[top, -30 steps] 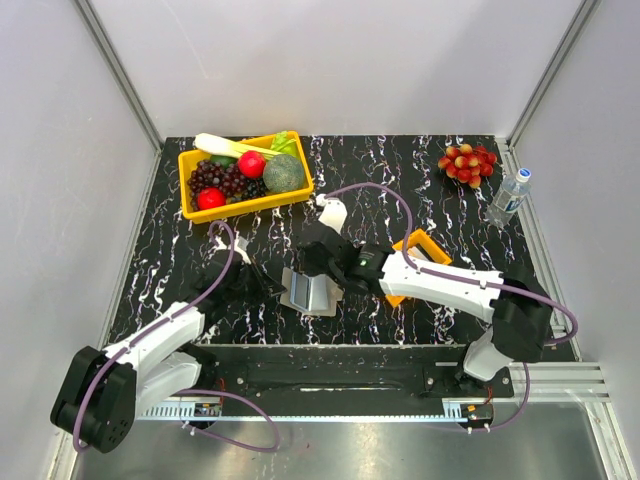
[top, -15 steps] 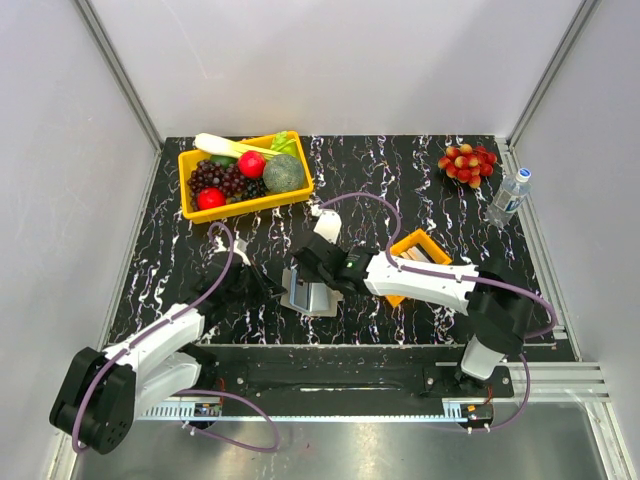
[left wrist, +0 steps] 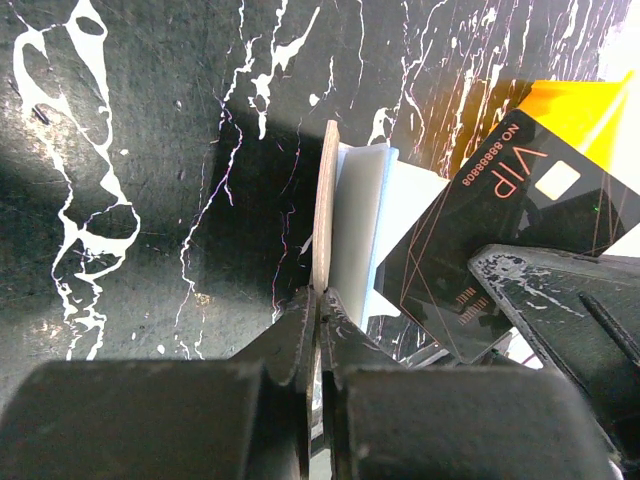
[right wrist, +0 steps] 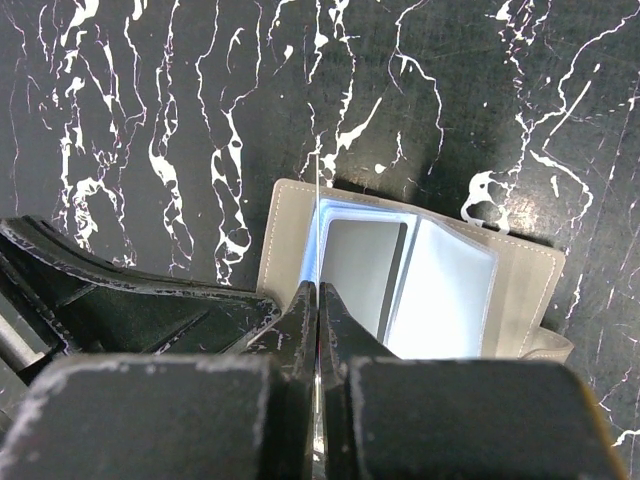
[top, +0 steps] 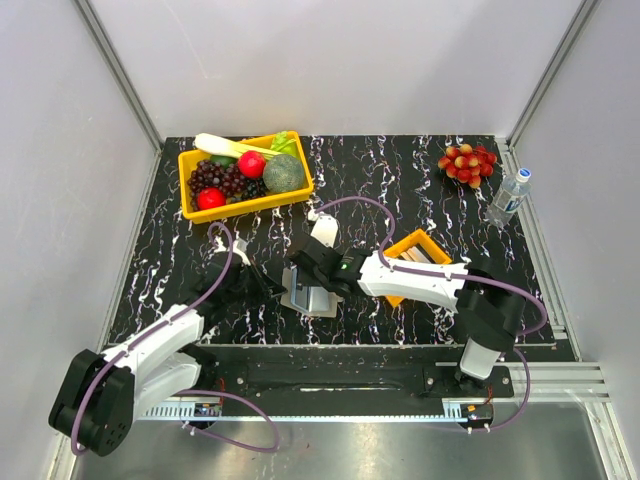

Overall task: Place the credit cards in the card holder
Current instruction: Turn over the card slot in the card holder.

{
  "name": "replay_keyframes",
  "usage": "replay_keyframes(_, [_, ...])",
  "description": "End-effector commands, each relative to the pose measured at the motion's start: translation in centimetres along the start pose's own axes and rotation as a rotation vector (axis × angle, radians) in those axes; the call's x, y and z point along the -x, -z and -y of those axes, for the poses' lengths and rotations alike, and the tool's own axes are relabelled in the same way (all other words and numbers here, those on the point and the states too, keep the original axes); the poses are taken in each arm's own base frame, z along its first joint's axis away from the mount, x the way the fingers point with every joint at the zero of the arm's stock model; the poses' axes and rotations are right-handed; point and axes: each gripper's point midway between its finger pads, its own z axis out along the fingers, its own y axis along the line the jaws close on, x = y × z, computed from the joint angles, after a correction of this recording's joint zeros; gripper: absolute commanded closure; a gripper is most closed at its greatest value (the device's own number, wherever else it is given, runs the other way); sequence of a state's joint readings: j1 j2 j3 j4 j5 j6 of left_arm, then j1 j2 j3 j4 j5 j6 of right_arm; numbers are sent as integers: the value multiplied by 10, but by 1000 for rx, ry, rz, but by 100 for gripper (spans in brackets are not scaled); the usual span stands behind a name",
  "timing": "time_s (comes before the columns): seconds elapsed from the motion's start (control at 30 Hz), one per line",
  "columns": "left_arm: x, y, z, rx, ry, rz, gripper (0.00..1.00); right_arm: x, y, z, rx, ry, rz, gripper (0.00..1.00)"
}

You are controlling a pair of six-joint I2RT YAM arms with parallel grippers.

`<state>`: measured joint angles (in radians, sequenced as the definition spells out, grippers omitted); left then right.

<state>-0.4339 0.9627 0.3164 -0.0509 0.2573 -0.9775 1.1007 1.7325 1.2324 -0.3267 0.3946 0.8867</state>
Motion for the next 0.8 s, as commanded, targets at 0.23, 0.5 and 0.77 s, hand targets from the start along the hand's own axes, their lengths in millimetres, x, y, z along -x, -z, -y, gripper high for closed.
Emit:
replay_keyframes(0.23, [8,0,11,-38,0,39,100,14,11,-30,88,-32,39,100])
replay_keyframes(0.5, [7,0,12,-42,-2,37,100,6,5,-28,79,-19,19,100])
replay_keyframes(0.77, [8,2,15,-50,-7,43,100,-3,-3,-17,4,45,8,100])
